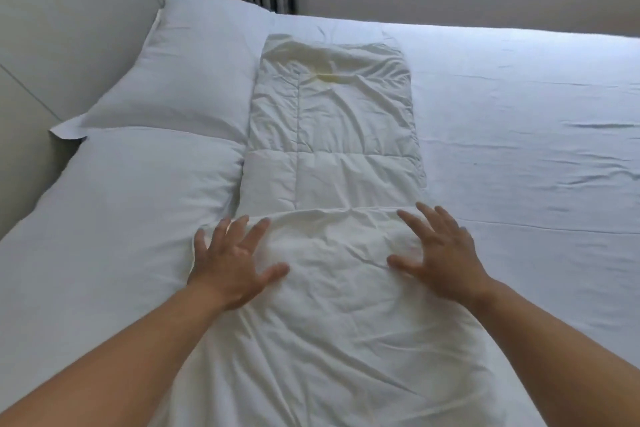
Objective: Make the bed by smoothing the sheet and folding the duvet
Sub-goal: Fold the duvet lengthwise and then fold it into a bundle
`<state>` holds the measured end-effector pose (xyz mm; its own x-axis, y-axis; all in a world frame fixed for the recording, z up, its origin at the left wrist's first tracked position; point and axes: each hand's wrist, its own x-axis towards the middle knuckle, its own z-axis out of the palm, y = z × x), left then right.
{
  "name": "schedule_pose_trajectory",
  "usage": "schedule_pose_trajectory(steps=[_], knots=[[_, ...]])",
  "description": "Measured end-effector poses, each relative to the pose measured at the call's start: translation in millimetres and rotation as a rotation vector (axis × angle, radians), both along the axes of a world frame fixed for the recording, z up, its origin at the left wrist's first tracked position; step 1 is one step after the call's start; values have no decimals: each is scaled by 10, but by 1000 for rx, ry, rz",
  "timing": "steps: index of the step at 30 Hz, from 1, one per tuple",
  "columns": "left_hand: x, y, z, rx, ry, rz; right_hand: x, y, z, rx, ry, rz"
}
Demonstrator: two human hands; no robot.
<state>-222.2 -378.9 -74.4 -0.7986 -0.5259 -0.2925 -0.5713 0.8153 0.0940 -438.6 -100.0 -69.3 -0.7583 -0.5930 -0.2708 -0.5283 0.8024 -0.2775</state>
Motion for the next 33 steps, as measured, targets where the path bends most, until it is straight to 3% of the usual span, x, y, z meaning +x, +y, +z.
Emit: schedule_pose_trajectory(steps=[2,4,9,11,12,15,17,20,23,27,31,33], knots=[[-154,-156,-125,132,-175,174,-158,-57,-156,81,-153,-52],[-180,-184,-248,259,-166,220,-162,-35,-287,130,-215,-85],[-306,-19,-303,374,275,-56,-108,130,-208,47,-85,-156],[-464,-62,-243,324,396,-66,-165,285,-127,-3,-55,-221],[-536,-108,-253,288,371,-50,-182,361,-151,-21,-52,-249],[-548,-202,-528,99,32,6,-140,376,-395,28,-98,-211],[-504,-282,-715,56,-51,-47,-146,297,-647,52,-124,-175],[-535,-405,-782,224,-49,-82,-210,204,-855,34,-169,-150],[-521,-265,-731,190,-11,-123,-193,170,-796,40,-131,-99],[-443,-425,-473,421,-135,-87,-260,203,-461,17,-109,-46],[-463,-508,-842,219,12,-38,-244,137,-731,14,3,-60],[-485,-311,-1141,162,-36,-39,-201,90,-1028,58,-24,-64]])
